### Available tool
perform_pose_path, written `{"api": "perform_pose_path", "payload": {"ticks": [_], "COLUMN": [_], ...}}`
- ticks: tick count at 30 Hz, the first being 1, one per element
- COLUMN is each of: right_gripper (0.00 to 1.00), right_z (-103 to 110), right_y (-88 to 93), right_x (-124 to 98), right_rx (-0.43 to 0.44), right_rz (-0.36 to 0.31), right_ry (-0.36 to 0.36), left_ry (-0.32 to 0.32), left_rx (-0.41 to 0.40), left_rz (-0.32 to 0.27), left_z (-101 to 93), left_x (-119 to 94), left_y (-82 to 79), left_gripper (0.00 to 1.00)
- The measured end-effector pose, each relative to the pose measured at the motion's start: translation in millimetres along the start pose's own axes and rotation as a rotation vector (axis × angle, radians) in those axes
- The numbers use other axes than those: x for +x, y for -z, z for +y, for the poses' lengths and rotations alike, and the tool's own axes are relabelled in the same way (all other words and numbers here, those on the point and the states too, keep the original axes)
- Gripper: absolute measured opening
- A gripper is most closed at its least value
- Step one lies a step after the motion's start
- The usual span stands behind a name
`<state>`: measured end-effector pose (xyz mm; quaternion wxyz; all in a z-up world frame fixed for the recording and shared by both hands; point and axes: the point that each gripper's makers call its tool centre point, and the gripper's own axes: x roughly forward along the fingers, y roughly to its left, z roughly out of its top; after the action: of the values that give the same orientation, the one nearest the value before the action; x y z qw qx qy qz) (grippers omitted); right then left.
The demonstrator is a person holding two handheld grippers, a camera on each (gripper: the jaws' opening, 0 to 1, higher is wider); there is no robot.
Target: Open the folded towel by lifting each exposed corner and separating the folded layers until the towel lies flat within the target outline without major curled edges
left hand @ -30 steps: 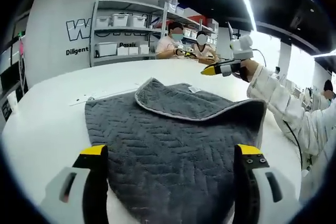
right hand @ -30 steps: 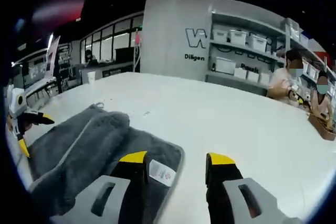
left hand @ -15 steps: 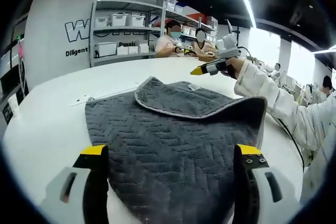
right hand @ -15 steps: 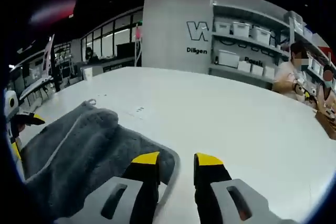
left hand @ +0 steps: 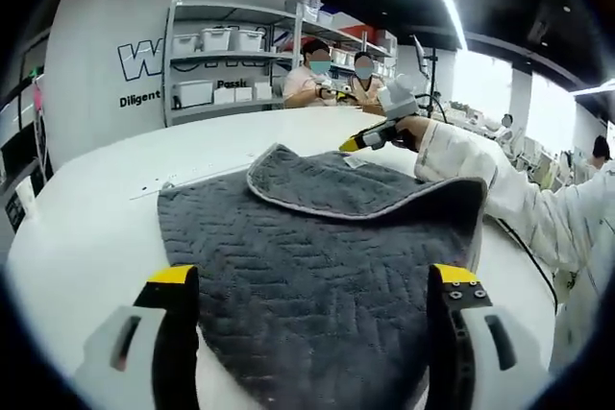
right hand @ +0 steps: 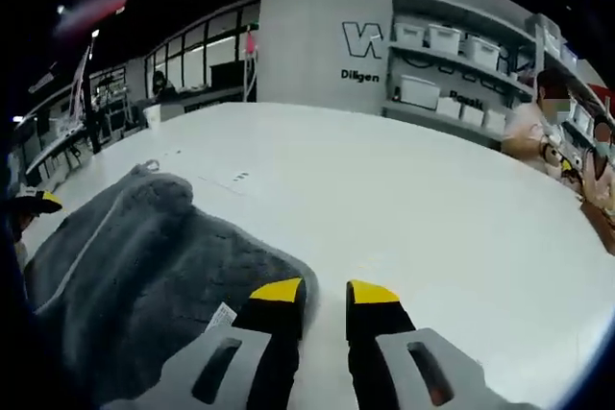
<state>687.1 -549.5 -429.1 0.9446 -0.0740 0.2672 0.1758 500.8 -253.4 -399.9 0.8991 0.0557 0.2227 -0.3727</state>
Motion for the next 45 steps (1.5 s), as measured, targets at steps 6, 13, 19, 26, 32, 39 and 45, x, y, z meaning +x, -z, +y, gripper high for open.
{"api": "perform_pose_path", "payload": {"ticks": [6,13,19,26,32,39,45], "right_gripper": [0.08,0.0,0.0,0.0,0.0,0.0,0.0], "right_z": [4.2,8.8,10.1,10.4,7.1,0.3,1.1], "right_y": [11.3,10.4,10.7,8.5,5.5,4.4,4.1], "right_x": [6.1,7.1,7.1,8.6,13.4,17.4,17.9], "right_rx": [-0.001,0.025,-0.019,-0.2,-0.367,-0.519,-0.638], "right_rz": [0.032,0.017,0.026,0.074,0.114,0.153,0.174], "right_ry": [-0.014,-0.05,-0.043,0.012,0.075,0.159,0.181], "left_ry": [-0.007,-0.009,-0.013,-0.015,-0.014,-0.017,-0.015], "left_rx": [-0.003,-0.003,-0.001,0.002,-0.002,-0.001,-0.001], "left_rz": [0.002,0.006,0.008,0.012,0.019,0.021,0.029], "left_z": [2.0,2.8,3.4,3.7,4.6,6.0,5.3], "left_x": [-1.2,-2.0,-3.0,-3.5,-2.7,-2.0,-0.7], "left_y": [1.0,1.8,2.5,3.2,4.7,4.4,6.0], "left_gripper": [0.97,0.97,0.96,0.96,0.96,0.96,0.95]}}
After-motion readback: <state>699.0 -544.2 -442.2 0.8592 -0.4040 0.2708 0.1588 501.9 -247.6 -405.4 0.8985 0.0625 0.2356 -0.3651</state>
